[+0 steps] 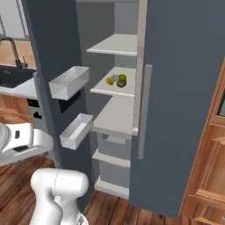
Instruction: Take the potato and fish from the highest rack and move them to the second highest rack where the lime and mango are located, to maximize freezer space. Close the freezer door after rearranging.
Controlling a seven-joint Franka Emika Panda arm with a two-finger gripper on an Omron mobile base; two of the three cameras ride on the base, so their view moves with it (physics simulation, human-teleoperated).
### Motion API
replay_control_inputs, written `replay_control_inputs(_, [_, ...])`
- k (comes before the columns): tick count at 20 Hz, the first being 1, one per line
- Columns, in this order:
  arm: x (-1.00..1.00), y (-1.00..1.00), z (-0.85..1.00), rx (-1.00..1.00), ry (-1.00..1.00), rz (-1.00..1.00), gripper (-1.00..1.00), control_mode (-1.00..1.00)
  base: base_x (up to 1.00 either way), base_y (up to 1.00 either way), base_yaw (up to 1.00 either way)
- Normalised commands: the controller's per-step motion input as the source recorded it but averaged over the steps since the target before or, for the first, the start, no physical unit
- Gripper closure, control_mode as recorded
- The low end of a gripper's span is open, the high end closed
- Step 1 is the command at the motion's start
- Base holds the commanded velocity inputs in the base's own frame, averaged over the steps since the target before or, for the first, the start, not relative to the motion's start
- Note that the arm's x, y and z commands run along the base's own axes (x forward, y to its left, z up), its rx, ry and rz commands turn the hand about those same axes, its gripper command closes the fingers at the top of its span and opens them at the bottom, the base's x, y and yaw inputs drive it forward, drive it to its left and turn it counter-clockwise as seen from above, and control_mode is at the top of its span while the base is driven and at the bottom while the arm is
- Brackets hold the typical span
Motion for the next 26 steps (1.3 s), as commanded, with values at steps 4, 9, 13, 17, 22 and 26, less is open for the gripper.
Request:
replay_control_inputs(4, [0.0, 0.0, 0.0, 0.0, 0.0, 0.0, -1.0, 1.0, -0.35, 1.0, -0.54])
replay_control_inputs(9, [0.0, 0.0, 0.0, 0.0, 0.0, 0.0, -1.0, 1.0, 0.04, 1.0, -0.6])
replay_control_inputs(13, [0.0, 0.0, 0.0, 0.0, 0.0, 0.0, -1.0, 1.0, 0.14, 1.0, -0.66])
replay_control_inputs(17, [0.0, 0.0, 0.0, 0.0, 0.0, 0.0, -1.0, 1.0, 0.22, 1.0, -0.73])
replay_control_inputs(22, [0.0, 0.0, 0.0, 0.0, 0.0, 0.0, -1.0, 1.0, 0.32, 1.0, -0.71])
replay_control_inputs(26, [0.0, 0.0, 0.0, 0.0, 0.0, 0.0, -1.0, 1.0, 0.27, 1.0, -0.63])
